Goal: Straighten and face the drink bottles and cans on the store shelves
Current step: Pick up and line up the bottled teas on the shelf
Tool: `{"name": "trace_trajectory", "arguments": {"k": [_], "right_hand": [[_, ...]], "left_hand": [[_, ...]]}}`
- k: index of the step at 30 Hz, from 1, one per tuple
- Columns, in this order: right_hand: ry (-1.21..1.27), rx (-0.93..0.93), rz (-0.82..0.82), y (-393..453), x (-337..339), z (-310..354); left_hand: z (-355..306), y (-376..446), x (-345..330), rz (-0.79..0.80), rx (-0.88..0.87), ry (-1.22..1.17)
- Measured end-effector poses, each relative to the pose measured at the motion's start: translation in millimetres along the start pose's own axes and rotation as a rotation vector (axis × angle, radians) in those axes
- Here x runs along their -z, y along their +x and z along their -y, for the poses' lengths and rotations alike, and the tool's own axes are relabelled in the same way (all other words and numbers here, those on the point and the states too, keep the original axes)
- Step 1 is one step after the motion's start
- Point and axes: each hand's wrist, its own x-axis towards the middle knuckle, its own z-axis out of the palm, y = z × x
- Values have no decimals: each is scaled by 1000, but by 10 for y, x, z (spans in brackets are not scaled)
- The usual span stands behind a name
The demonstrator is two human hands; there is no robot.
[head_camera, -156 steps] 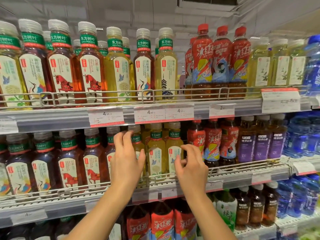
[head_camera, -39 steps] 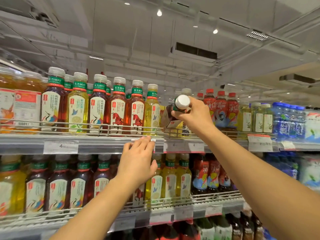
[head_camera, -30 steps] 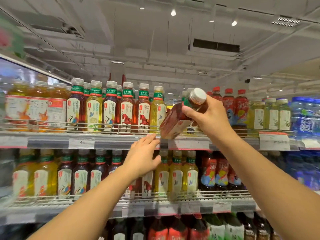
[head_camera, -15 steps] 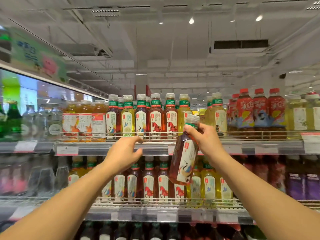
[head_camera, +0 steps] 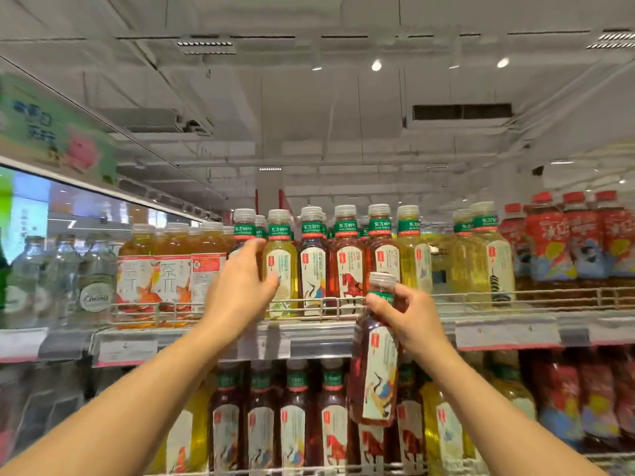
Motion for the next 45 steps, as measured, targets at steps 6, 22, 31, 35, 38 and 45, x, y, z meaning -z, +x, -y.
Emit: {"name": "trace_trajectory", "arguments": {"k": [6,22,31,35,38,45], "right_hand": [[-90,-6,47,18,-15,-56],[-108,-72,106,78,15,-65],[-71,-90,107,95,22,-75],[-78,-69,101,82,45,-54],[-80,-57,84,84,25,-52],[-77,-44,83,76,12,-65]], "left_hand": [[-117,544,-194,-74,122,18],[-288,1046,-321,-111,238,265],[-293,985,-350,-82,309,235],[-339,810,-218,-115,259,98],[-395,722,-116,-210,177,-8],[-678,743,347,-392,-52,-187]]}}
